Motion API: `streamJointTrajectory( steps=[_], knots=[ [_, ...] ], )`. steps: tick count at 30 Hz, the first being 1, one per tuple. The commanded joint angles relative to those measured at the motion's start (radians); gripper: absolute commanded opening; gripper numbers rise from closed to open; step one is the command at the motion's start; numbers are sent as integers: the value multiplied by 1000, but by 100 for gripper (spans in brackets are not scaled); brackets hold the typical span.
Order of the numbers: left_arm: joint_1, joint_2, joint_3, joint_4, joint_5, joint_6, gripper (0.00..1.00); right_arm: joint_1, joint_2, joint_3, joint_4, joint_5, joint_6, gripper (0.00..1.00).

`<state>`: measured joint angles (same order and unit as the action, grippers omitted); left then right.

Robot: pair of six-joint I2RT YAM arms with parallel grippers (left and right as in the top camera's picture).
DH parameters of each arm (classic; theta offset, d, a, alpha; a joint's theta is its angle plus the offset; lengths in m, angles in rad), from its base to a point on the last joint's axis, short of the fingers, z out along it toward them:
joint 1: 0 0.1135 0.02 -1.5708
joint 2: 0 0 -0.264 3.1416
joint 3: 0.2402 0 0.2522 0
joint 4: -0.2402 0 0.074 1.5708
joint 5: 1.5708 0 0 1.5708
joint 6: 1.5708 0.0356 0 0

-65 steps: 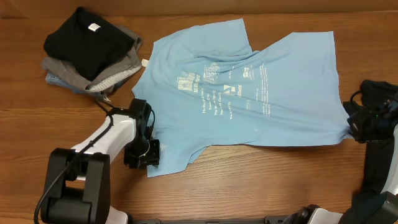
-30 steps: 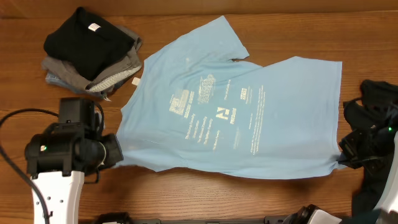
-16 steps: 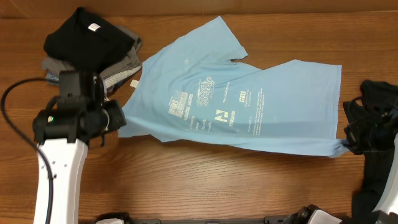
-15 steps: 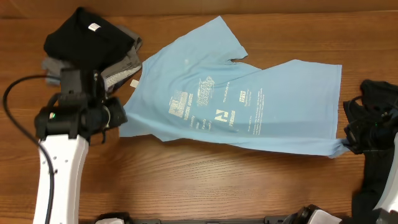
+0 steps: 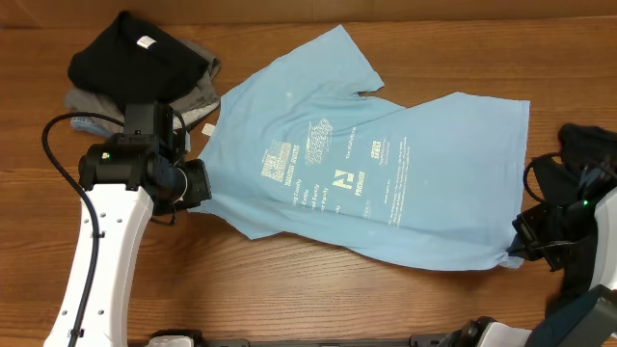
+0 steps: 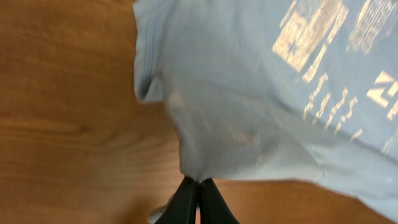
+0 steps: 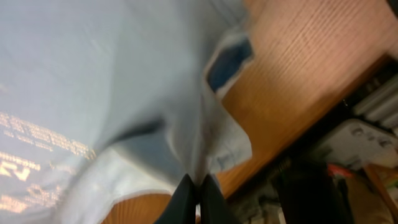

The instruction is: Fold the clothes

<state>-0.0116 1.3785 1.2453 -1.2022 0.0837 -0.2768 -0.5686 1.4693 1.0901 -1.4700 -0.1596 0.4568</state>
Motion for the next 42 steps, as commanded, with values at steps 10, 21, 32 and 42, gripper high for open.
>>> streamJointTrajectory(
  steps=[10,21,32,42],
  knots=[
    [3,18,17,248,-5,35,4,2,2,-43,356,-183,90,4],
    [-60,126,17,375,25,34,4,41,58,-43,497,-183,169,5],
    [-64,183,23,461,10,66,52,42,92,-40,600,-183,170,50],
    [-59,189,29,215,3,169,63,-8,92,-41,394,-165,8,73]
  ],
)
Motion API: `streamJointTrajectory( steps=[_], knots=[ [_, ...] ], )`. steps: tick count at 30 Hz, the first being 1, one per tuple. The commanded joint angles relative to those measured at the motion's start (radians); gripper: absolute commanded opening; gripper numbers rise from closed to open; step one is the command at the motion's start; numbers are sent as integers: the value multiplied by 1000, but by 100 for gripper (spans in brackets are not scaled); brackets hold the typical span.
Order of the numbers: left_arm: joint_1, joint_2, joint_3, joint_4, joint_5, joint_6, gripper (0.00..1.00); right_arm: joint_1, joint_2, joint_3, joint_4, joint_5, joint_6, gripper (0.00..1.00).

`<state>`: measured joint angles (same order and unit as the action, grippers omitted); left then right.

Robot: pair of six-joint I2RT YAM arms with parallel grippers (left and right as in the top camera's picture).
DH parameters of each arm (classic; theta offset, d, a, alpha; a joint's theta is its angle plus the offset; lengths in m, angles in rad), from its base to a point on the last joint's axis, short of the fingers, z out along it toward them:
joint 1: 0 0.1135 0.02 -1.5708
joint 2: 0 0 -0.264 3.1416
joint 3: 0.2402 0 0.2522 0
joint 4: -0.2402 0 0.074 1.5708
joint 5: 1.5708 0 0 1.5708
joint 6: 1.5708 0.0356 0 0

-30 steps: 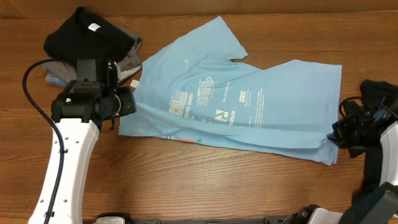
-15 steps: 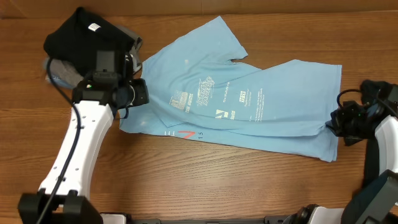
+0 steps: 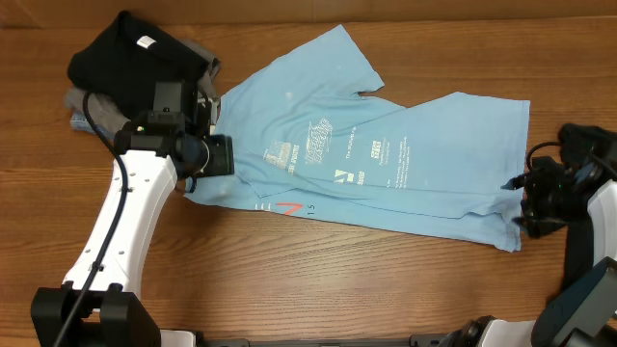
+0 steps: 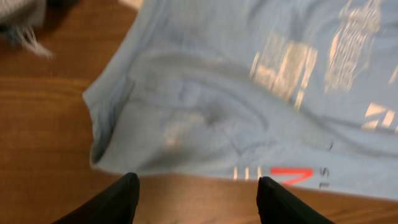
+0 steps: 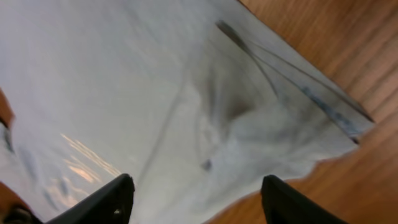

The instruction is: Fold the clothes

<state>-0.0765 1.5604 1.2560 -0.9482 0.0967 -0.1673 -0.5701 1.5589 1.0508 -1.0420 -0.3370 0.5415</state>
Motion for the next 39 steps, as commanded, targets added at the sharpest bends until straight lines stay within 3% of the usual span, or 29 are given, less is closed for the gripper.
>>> streamJointTrajectory(
  steps=[1,7,16,21,23,25,29,37,38,39],
  knots=[
    [6,11,13,-59,-23,59,63,-6,2,-3,-61,32,-82,77],
    [10,50,-113,-37,-34,40,64,5,2,-63,-133,211,-66,85],
    [13,193,-208,138,-56,-26,60,6,2,-279,119,117,-44,72],
    [13,257,-208,182,-56,-42,48,6,1,-302,224,69,-45,47],
    [14,267,-208,186,-56,-43,28,6,1,-293,221,70,-69,27],
    [22,265,-206,173,-72,-53,6,6,1,-275,194,71,-95,17],
    [72,254,-179,74,-78,-92,4,6,-13,-230,83,105,-105,5],
    [222,143,-153,-107,-51,-33,4,6,-124,-217,-138,214,-15,5],
    [229,122,-153,-115,-27,-19,13,6,-134,-217,-143,208,-6,26],
    [229,109,-153,-118,-12,-9,18,6,-138,-217,-143,204,-5,40]
  ],
)
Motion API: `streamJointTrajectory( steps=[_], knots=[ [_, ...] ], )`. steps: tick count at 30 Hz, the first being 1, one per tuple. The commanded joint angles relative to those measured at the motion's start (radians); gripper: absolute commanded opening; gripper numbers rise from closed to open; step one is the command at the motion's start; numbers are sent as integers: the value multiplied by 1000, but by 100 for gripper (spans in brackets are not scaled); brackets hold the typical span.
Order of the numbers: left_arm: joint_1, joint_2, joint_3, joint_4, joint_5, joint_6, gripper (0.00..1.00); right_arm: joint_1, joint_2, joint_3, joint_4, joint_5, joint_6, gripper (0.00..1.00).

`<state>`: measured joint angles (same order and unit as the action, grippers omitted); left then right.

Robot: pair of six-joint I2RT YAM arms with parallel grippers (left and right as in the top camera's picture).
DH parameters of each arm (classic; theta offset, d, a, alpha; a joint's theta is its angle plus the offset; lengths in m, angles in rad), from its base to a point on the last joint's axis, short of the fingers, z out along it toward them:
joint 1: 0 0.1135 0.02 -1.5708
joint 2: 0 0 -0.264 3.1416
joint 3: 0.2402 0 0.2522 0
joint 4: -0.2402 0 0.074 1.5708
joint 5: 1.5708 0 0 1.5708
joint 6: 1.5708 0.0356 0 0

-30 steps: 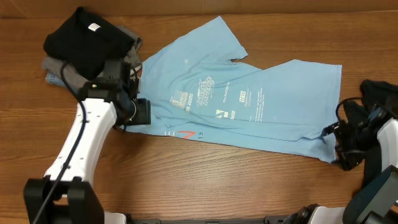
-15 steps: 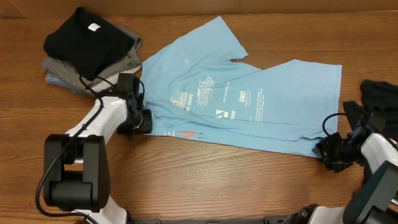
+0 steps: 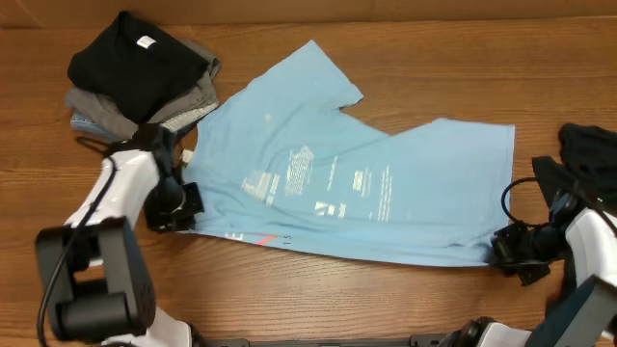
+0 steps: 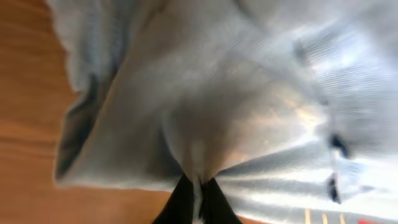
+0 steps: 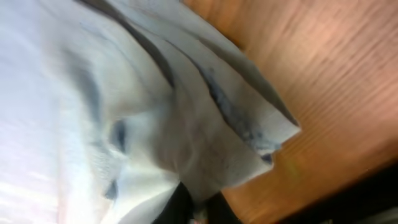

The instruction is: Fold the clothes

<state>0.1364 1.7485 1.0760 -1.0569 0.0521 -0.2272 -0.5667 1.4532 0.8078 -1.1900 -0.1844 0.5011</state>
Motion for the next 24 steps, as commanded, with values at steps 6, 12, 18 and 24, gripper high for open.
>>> streamJointTrajectory(
  steps=[6,12,18,24],
  knots=[
    [1,-143,57,-37,79,86,38,0,-33,47,42,53,50,62],
    [-10,-158,266,-132,145,163,40,5,-33,206,70,-52,-112,60],
    [-147,-147,483,29,188,240,46,61,-33,361,176,-159,-171,59],
    [-282,26,576,170,167,244,46,126,25,365,340,-158,-122,60]
  ],
)
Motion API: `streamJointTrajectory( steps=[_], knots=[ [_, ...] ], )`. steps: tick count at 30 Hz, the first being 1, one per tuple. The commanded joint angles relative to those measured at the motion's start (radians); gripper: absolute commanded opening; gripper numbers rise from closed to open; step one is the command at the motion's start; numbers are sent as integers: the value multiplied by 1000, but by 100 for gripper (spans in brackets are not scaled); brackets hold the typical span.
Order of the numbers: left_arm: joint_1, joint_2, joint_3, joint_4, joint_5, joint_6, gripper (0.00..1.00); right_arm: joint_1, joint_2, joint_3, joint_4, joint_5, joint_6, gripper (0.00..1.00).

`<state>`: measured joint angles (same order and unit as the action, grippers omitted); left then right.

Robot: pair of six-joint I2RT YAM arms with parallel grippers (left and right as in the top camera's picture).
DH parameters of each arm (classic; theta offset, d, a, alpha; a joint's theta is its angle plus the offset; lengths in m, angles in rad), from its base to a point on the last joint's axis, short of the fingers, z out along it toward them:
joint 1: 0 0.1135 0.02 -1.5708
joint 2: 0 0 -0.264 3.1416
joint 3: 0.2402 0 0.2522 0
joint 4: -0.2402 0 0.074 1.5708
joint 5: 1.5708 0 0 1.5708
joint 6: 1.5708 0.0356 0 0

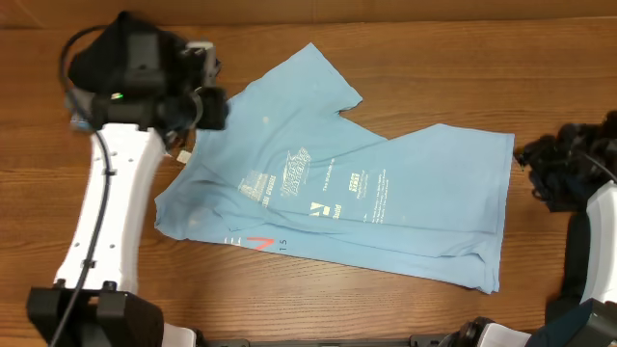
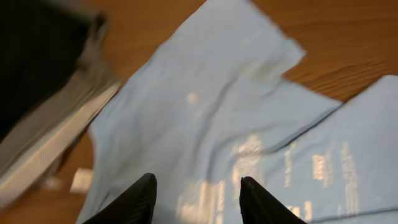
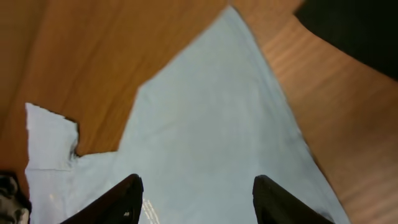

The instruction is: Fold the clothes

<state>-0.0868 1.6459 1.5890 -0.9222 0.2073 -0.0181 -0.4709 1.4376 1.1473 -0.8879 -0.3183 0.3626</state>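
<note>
A light blue T-shirt with pale print lies spread on the wooden table, its near edge turned over so a red mark shows. My left gripper hangs open above the shirt's upper left part; the left wrist view shows its fingers apart over the blue shirt. My right gripper is open just off the shirt's right edge. Its fingers are spread above the shirt. Neither gripper holds anything.
A stack of folded clothes with a black one on top sits at the back left, partly under my left arm, and shows as a folded stack in the left wrist view. A dark garment lies at the far right.
Both grippers were shut on the shirt's near corners, low at the table. Now both are open and raised, the left near the stack, the right off the shirt's right edge.
First both grippers were shut on the near corners of the spread shirt. Then they stood open and the near edge lay folded over. Then they were shut on the corners again, the shirt shifted left. Now the shirt lies let go with its edge turned over.
</note>
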Motion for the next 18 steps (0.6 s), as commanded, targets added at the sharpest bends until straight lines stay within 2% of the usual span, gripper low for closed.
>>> streamJointTrajectory(
  steps=[1,5,6,8,10,13,18],
  knots=[
    [-76,183,94,55,14,40,46,40,63,26,56,-24,20,63],
    [-124,378,228,140,19,50,47,66,131,26,125,-25,19,68],
    [-147,474,303,182,19,58,52,85,158,26,147,-25,19,68],
    [-166,561,367,220,13,68,62,102,169,25,151,-24,19,68],
    [-182,640,420,253,-3,69,68,116,173,25,149,-24,19,68],
    [-196,729,457,306,-30,76,75,125,174,25,146,-20,18,68],
    [-201,823,457,377,-104,76,77,125,174,25,143,-20,19,69]
  ],
)
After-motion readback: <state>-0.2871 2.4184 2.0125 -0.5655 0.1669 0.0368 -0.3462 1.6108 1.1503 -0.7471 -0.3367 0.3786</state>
